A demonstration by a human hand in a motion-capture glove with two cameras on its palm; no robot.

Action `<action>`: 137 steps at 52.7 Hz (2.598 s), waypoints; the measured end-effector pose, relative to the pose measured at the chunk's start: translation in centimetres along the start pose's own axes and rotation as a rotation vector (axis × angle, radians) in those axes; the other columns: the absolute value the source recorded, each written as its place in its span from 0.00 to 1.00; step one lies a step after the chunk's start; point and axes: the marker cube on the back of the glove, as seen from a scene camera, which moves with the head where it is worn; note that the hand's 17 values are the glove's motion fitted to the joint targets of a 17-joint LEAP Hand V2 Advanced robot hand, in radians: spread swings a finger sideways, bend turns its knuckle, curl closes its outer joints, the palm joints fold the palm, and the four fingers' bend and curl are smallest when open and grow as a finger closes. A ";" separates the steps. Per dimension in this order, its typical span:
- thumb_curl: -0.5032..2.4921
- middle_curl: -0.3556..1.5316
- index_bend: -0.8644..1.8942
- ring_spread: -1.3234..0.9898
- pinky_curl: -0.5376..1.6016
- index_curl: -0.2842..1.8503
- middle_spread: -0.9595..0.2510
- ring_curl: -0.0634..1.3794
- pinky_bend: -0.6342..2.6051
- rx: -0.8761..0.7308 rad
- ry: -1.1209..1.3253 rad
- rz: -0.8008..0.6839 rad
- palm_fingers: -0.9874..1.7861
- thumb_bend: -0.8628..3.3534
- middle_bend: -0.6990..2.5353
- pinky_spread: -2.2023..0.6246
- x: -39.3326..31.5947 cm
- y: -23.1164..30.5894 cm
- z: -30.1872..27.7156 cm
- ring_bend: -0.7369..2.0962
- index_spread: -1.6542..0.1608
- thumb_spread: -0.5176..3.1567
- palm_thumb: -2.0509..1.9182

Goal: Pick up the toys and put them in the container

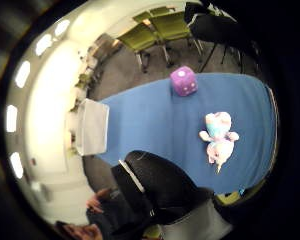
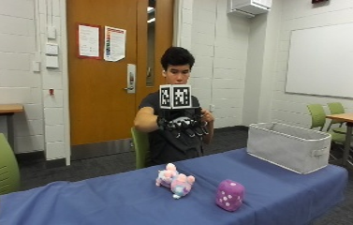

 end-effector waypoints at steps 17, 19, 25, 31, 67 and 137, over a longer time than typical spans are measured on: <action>0.22 0.41 0.37 0.44 0.40 0.36 0.66 0.22 0.43 0.086 0.163 -0.074 0.42 0.18 0.27 0.77 -2.1 1.8 6.7 0.40 0.69 0.39 0.47; 0.22 0.41 0.37 0.44 0.41 0.36 0.65 0.22 0.44 0.088 0.138 -0.076 0.42 0.18 0.27 0.77 -2.3 1.8 7.1 0.40 0.69 0.39 0.47; 0.21 0.41 0.37 0.44 0.41 0.36 0.65 0.23 0.44 0.057 0.120 -0.072 0.42 0.17 0.28 0.77 -2.2 1.6 8.1 0.41 0.69 0.38 0.47; 0.21 0.41 0.38 0.44 0.41 0.35 0.65 0.23 0.44 0.021 0.076 -0.011 0.42 0.17 0.28 0.77 -1.0 1.1 9.3 0.41 0.68 0.38 0.47; 0.23 0.37 0.48 0.43 0.41 0.36 0.60 0.26 0.48 -0.040 0.112 0.109 0.55 0.21 0.28 0.71 1.4 3.2 17.1 0.49 0.67 0.44 0.54; 0.38 0.58 0.46 0.42 0.44 0.56 0.51 0.40 0.46 0.151 -0.049 -0.177 0.81 0.21 0.51 0.61 -24.0 -1.4 -12.0 0.70 0.72 0.47 0.63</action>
